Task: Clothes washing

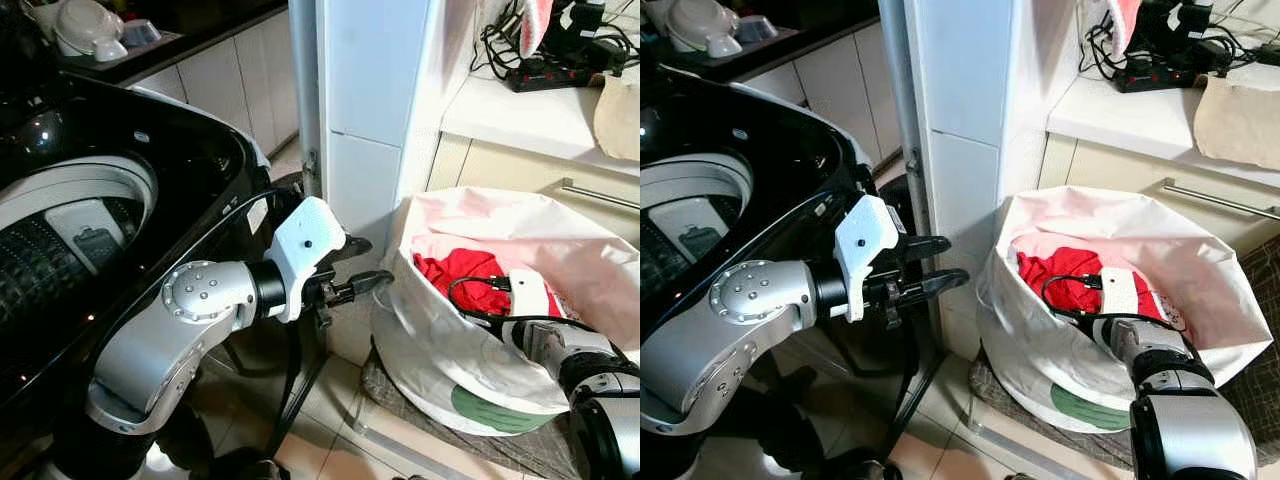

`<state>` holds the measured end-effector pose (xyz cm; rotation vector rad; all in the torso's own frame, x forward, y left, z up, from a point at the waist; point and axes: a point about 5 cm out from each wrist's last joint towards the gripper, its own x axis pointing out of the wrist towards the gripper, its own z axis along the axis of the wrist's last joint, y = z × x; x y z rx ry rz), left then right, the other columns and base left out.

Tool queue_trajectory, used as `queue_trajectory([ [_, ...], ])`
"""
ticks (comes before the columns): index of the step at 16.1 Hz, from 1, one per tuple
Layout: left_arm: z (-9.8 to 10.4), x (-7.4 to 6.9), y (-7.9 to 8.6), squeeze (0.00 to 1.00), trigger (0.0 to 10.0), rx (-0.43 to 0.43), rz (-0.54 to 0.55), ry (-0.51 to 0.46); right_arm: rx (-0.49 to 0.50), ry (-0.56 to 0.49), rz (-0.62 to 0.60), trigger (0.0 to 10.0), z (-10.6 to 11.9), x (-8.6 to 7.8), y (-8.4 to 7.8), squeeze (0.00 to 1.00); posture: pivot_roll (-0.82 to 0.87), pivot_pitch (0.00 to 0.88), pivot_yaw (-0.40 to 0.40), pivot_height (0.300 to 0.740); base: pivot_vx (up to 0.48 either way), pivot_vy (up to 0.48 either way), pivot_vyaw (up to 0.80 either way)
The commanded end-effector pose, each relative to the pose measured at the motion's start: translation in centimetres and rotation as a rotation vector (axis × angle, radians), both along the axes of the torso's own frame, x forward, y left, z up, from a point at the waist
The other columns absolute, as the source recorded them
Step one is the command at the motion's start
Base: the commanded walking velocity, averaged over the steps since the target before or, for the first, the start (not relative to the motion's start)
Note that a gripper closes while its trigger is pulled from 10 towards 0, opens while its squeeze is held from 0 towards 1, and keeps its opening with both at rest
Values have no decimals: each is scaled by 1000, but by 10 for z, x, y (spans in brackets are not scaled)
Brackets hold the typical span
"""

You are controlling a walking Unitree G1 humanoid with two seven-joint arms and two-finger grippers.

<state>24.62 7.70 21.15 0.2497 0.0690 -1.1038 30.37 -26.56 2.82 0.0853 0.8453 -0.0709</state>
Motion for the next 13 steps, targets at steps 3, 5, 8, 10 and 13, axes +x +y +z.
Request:
queue_trajectory([
  [3,4,5,2,0,10000,-3,25,-20,0,22,-17,0,-3,-3,-2,0,91,89,83,740,0,0,0],
  [5,8,8,3,0,10000,-23,47,-33,-5,-6,-32,0,1,0,-4,0,90,85,83,740,0,0,0],
  [8,13,14,5,0,10000,-54,100,-63,27,-93,-86,0,16,10,-10,0,90,78,76,740,0,0,0],
  [10,18,19,8,0,10000,-89,159,-89,40,-173,-102,0,32,21,-15,0,86,71,70,740,0,0,0],
  [13,26,29,16,0,10000,-144,266,-137,-18,-317,-37,0,72,36,-30,0,63,57,68,740,0,0,0],
])
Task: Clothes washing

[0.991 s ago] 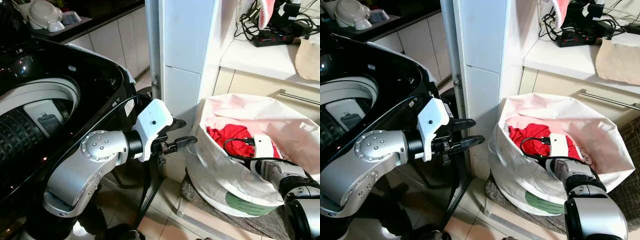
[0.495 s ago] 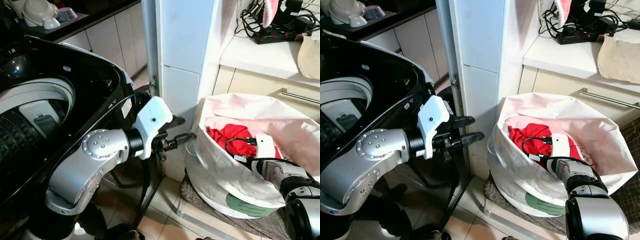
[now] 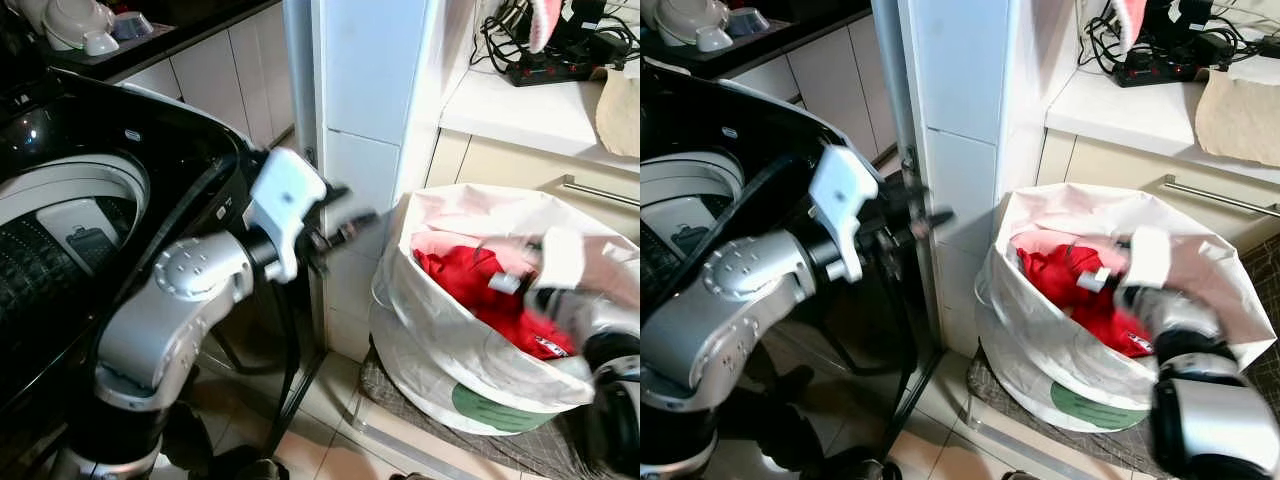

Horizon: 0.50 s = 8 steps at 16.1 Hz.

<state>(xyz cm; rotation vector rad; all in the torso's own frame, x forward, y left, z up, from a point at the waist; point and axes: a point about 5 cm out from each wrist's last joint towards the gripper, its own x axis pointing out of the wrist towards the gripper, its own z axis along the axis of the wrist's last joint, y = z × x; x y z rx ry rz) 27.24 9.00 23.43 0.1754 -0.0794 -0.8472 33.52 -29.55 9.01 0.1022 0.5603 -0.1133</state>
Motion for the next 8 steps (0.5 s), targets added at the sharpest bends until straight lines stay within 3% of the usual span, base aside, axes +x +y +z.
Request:
queue_trajectory([
  [1,4,3,3,0,10000,-10,31,-24,-6,-57,29,0,17,6,-2,0,57,53,67,740,0,0,0],
  [5,5,4,2,0,10000,-29,41,-43,62,-251,146,0,73,4,-2,0,23,35,66,740,0,0,0],
  [8,8,4,3,0,10000,-52,60,-76,214,-435,232,0,131,-5,5,0,1,29,69,740,0,0,0],
])
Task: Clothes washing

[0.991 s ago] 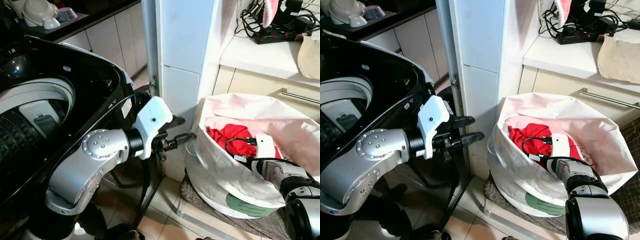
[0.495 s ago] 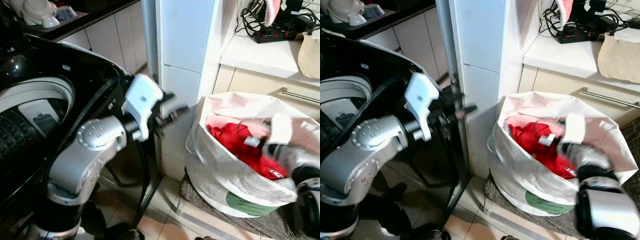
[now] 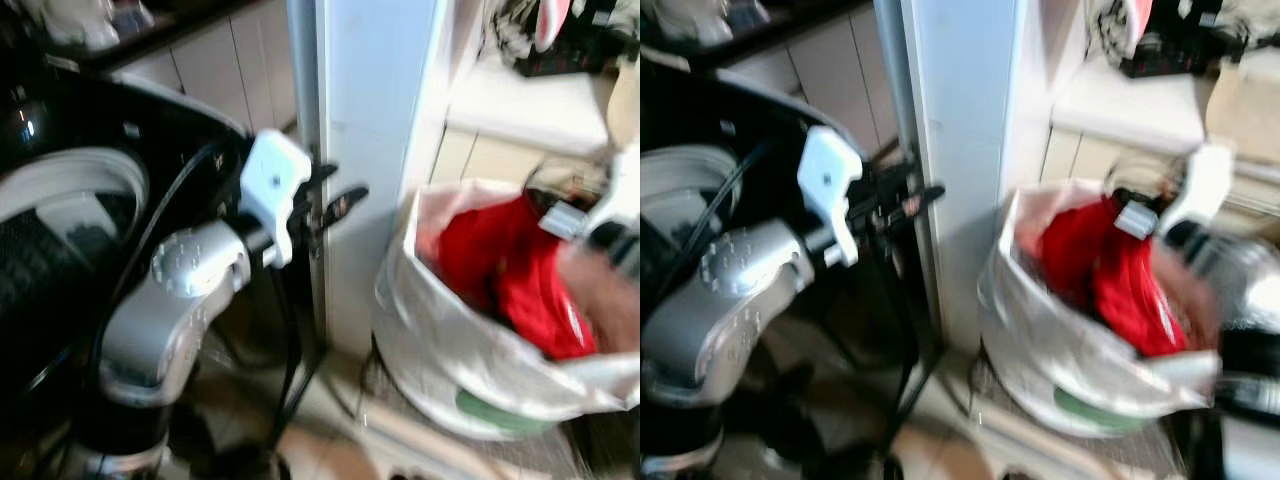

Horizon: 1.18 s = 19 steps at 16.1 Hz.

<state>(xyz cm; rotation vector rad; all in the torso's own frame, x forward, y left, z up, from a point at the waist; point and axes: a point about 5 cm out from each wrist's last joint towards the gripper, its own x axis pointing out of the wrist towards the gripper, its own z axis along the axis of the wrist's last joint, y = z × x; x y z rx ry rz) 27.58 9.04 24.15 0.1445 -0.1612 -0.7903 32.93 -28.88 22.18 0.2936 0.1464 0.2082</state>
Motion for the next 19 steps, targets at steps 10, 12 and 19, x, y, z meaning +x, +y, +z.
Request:
queue_trajectory([
  [10,36,6,-13,1000,10000,-243,8,-109,542,-336,692,0,135,-20,138,0,-29,0,21,740,0,0,0],
  [12,33,7,-14,1000,10000,-257,34,-103,583,-290,725,0,133,-24,151,0,-27,0,9,740,0,0,0],
  [19,18,2,-24,0,0,-267,-17,-70,625,-235,812,0,128,-39,172,0,-35,0,11,740,0,0,0],
])
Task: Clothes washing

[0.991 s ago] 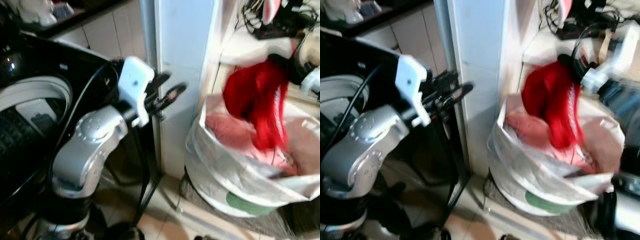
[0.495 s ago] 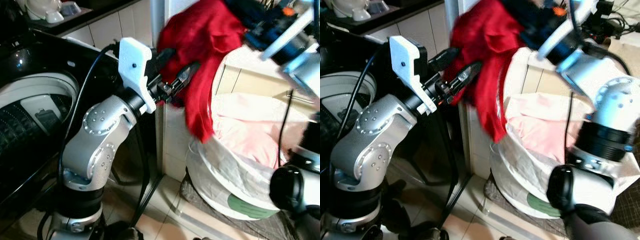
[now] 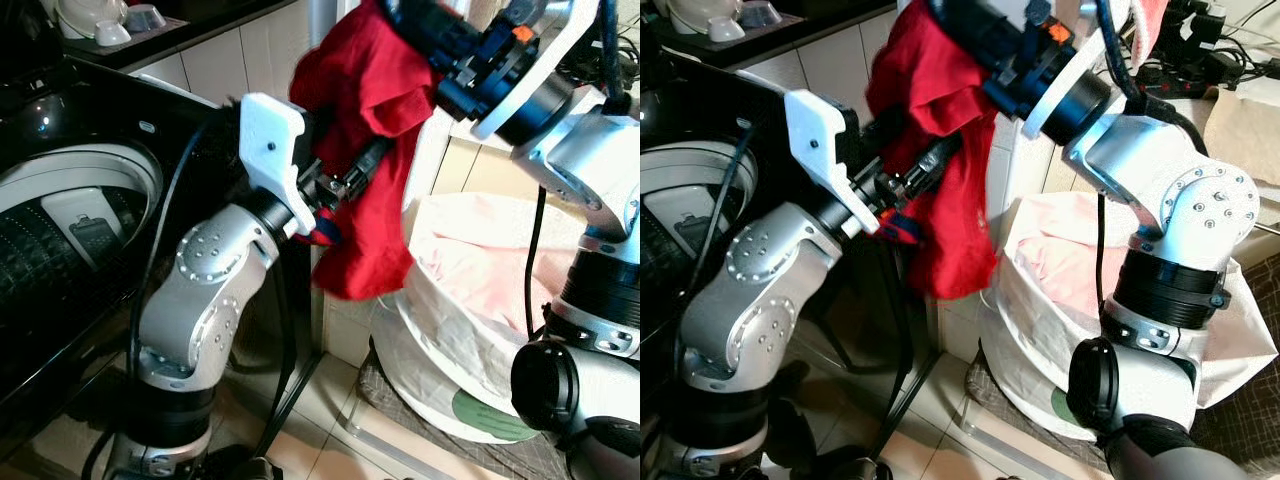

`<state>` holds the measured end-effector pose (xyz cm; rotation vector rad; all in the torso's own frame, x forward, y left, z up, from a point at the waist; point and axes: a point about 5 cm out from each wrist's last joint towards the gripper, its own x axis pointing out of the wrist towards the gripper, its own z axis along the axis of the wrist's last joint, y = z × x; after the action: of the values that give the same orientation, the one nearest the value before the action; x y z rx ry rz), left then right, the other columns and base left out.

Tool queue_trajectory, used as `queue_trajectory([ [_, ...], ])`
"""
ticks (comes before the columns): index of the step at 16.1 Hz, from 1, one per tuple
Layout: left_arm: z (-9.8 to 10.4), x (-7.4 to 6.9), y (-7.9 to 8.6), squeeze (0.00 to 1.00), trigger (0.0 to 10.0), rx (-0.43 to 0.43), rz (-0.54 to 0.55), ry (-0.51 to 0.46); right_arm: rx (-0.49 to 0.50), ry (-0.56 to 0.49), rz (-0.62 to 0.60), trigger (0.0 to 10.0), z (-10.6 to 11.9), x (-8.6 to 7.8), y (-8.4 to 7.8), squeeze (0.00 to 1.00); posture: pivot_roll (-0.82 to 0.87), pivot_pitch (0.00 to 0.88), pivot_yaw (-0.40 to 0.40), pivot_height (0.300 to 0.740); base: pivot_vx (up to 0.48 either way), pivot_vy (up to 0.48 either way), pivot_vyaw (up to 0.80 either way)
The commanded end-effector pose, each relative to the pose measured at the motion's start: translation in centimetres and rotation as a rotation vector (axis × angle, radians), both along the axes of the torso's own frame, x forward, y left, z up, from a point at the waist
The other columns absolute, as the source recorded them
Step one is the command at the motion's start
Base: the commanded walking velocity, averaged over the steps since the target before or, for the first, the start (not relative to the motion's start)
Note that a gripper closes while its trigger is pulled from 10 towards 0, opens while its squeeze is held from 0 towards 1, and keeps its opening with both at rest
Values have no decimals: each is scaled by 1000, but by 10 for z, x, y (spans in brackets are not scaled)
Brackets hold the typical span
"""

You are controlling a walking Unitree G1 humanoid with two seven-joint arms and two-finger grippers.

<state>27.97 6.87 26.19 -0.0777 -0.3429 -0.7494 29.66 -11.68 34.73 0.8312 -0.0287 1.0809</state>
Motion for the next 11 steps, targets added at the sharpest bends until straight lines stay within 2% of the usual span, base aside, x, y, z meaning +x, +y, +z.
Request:
queue_trajectory([
  [1,-3,-1,-2,0,0,4,-25,10,3,-22,2,0,3,-6,0,0,-34,0,13,740,0,0,0],
  [11,-4,4,13,0,0,9,22,16,19,12,-41,0,3,-7,-2,0,-23,0,17,740,0,0,0],
])
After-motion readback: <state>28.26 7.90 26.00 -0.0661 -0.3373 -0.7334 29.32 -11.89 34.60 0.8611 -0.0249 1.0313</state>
